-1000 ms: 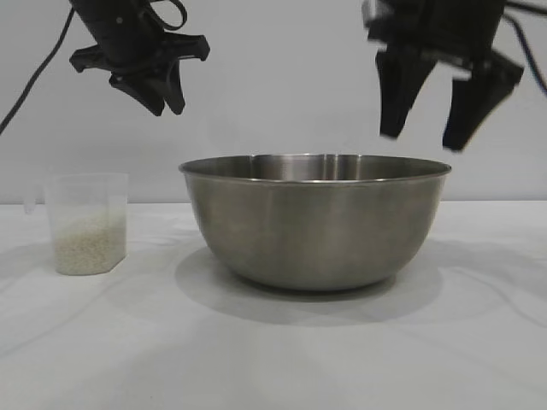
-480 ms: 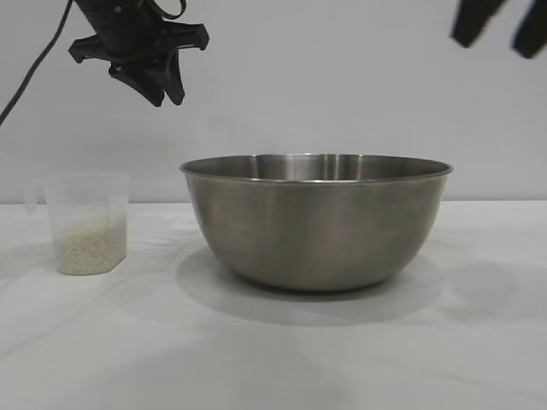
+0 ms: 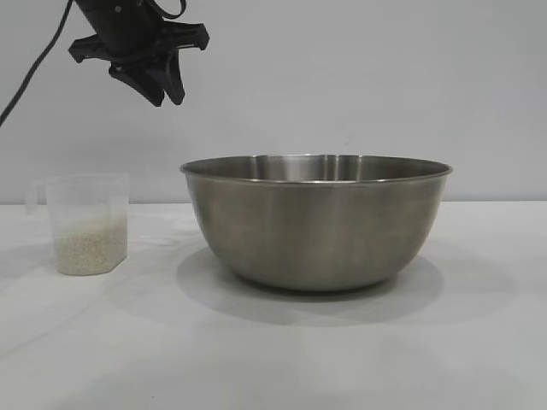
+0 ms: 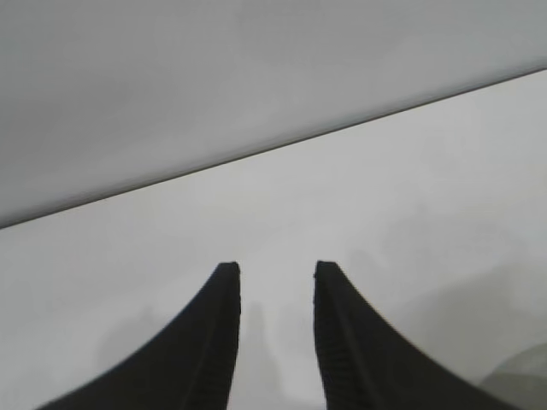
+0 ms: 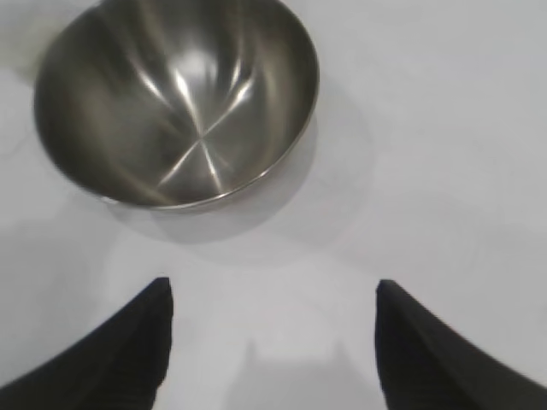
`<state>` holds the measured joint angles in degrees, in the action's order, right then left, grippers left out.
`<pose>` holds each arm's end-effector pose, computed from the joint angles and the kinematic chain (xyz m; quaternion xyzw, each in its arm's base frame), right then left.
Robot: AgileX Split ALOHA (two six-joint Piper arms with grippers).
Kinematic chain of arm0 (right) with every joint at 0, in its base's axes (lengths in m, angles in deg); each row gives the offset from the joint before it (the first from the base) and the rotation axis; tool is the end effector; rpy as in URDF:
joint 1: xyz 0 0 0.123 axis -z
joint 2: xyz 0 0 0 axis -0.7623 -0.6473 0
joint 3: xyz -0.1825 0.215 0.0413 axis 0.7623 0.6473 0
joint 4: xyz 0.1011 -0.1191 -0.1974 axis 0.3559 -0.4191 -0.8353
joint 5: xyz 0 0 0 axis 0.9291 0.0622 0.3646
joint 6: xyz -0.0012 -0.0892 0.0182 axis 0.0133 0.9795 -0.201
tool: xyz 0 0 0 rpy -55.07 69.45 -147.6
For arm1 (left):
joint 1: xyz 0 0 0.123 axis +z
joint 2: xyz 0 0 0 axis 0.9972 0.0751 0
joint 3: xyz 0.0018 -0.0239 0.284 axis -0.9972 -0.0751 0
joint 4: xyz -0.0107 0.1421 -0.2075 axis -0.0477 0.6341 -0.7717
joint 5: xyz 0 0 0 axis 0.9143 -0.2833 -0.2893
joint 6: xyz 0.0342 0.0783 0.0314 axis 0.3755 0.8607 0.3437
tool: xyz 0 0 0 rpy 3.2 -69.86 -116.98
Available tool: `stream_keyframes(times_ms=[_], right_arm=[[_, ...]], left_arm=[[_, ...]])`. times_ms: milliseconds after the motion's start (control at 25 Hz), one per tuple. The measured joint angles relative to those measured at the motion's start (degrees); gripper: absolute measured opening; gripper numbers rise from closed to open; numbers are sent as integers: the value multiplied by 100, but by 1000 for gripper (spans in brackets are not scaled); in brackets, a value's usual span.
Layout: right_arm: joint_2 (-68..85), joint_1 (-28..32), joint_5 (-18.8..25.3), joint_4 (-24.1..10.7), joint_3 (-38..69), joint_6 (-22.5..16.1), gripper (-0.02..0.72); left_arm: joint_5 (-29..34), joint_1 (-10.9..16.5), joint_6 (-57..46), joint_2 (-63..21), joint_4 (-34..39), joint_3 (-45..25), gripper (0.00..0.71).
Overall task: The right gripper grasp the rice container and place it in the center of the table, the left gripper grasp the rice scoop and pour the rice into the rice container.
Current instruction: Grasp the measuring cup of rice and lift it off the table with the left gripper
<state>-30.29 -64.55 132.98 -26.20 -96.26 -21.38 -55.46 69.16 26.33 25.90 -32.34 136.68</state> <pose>0.0744 0.0406 0.2988 -0.2313 0.8944 0.1221 0.3628 0.4420 -0.1341 0.2523 0.1530 0.8854 -0.0681 0.4336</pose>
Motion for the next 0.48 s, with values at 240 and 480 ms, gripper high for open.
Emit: stream_keyframes(times_ms=[240,480], right_arm=[[812,289,921,-224,13,-62,435],[1358,463,941,-269,13,-62,435]], left_arm=[[-510,0,384,-725,37,-903,168],[-1978,0,483,-1737,26,-2956,168]])
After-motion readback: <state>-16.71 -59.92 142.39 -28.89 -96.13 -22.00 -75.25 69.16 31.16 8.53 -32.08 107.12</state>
